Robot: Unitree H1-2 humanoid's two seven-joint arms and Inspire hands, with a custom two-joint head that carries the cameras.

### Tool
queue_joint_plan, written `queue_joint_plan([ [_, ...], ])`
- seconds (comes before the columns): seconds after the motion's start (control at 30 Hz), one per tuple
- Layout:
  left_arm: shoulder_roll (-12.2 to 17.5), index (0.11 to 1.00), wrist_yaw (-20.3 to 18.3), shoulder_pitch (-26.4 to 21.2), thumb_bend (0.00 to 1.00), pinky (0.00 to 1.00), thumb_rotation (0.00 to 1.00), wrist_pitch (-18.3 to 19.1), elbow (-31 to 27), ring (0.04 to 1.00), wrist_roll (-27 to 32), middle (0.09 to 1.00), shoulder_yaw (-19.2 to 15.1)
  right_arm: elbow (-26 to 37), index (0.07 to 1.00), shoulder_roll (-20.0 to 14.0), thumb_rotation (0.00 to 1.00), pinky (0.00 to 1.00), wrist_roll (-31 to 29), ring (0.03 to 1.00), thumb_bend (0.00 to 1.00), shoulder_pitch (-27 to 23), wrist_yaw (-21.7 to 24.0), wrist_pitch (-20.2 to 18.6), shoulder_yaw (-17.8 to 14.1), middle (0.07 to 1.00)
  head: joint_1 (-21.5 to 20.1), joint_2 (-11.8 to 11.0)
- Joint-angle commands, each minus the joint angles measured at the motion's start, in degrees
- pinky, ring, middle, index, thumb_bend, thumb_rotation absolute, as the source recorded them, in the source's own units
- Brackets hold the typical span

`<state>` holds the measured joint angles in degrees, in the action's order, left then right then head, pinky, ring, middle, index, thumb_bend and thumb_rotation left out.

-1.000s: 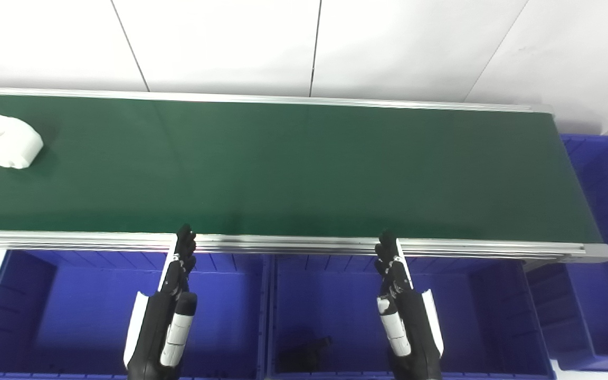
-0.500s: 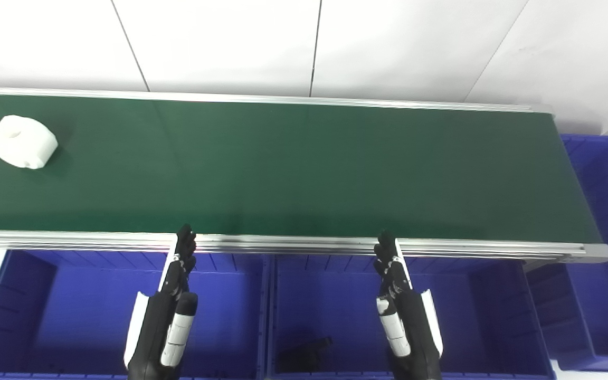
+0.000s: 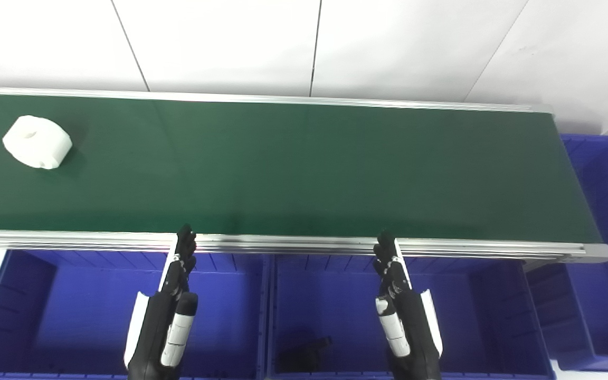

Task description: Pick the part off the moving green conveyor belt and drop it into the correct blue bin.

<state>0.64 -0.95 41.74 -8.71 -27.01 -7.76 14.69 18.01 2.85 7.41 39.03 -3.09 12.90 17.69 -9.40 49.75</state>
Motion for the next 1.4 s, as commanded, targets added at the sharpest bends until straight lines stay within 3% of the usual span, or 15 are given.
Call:
queue_joint_plan([
  [0.0, -0.20, 1.000, 0.11, 0.43, 0.66, 1.00, 1.00, -1.92, -0.81, 1.000, -0.08, 1.000, 0.30, 1.43, 1.000, 0.21, 0.90, 1.00, 0.27, 1.000, 0.79, 0.39, 0.39, 0.44, 0.21, 1.000, 0.07, 0.03],
  [0.37, -0.12, 1.000, 0.16, 0.52, 0.64, 1.00, 1.00, -2.02, -0.75, 1.000, -0.48, 1.000, 0.26, 1.65, 1.000, 0.13, 0.90, 1.00, 0.60, 0.997, 0.80, 0.55, 0.48, 0.01, 0.23, 1.000, 0.05, 0.00],
  [0.57, -0.23, 1.000, 0.20, 0.46, 0.66, 1.00, 1.00, -2.67, 0.05, 1.000, -0.29, 1.000, 0.43, 0.99, 1.000, -0.16, 0.90, 1.00, 0.32, 0.995, 0.80, 0.33, 0.56, 0.42, -0.01, 1.000, 1.24, -1.15],
  [0.97, -2.42, 1.000, 1.95, 0.49, 0.66, 1.00, 1.00, -6.47, 5.63, 1.000, -4.34, 1.000, 2.59, -4.85, 1.000, -2.98, 0.88, 1.00, -4.64, 1.000, 0.73, -0.97, 1.69, 6.39, -1.87, 1.000, 11.80, -9.53],
  [1.27, -4.10, 1.000, 3.82, -0.90, 0.56, 1.00, 1.00, -7.74, 8.90, 0.999, -7.79, 1.000, 3.64, -9.61, 1.000, -4.65, 0.90, 1.00, -7.75, 1.000, 0.72, -3.15, 3.64, 9.43, -3.88, 1.000, 15.94, -12.99],
  [1.37, -4.58, 0.998, 3.93, -1.13, 0.58, 1.00, 0.98, -7.07, 9.46, 0.998, -8.51, 1.000, 3.68, -10.47, 1.000, -4.97, 0.93, 1.00, -7.57, 1.000, 0.73, -3.57, 3.82, 9.74, -4.30, 1.000, 16.81, -13.93],
])
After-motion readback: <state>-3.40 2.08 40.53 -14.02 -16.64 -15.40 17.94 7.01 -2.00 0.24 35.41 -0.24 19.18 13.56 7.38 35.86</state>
